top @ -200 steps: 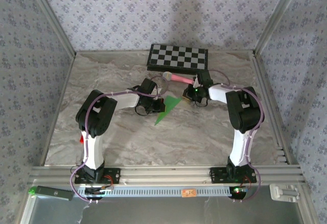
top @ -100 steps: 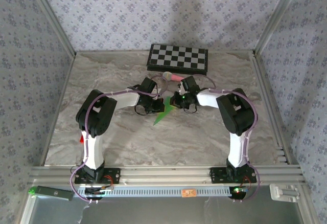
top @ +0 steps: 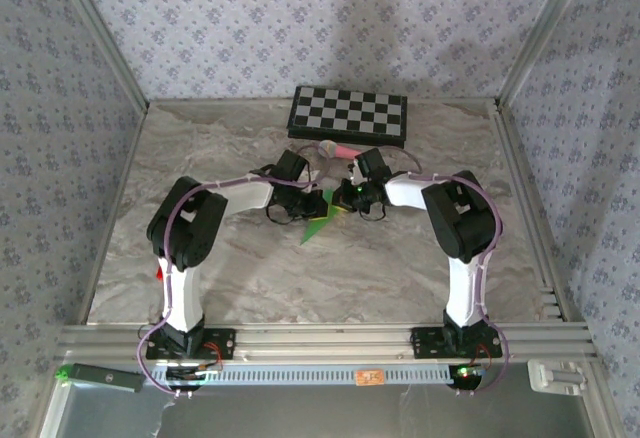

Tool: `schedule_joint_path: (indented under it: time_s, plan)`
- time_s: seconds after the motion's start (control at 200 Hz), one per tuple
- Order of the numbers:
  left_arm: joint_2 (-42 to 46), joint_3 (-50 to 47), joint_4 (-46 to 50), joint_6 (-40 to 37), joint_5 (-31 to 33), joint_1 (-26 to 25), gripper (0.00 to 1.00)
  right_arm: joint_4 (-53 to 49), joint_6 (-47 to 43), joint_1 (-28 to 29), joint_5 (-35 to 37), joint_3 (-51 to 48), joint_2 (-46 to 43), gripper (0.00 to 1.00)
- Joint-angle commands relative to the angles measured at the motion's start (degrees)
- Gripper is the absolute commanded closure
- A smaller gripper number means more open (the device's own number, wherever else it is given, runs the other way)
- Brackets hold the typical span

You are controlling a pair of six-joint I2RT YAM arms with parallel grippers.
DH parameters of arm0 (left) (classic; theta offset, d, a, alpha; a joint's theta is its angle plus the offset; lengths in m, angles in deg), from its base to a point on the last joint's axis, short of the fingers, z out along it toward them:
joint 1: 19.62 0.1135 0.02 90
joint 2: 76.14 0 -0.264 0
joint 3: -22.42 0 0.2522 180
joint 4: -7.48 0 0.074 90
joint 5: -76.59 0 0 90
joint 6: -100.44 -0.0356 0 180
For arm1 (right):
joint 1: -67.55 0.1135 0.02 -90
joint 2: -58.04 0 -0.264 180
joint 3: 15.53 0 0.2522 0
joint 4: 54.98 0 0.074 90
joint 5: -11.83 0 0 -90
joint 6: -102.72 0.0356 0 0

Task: Fold a paper plane with a square sheet of paper (pick it up from the middle)
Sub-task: Fold the wing for the fifth time at the center of the table.

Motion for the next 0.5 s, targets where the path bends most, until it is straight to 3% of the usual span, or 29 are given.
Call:
schedule_joint_path:
  time_s: [0.0,0.495]
  plan:
    - [-0.7,-1.3,-0.4,0.2,-1.0,-0.4,0.93,-6.5,-0.8,0.1,2.9,-0.5,3.8,0.93]
    - [2.2,-11.2,3.5,-1.6,3.6,-0.5,0.98,-13.3,-3.5,-0.5,6.0,2.3,6.1,0.94]
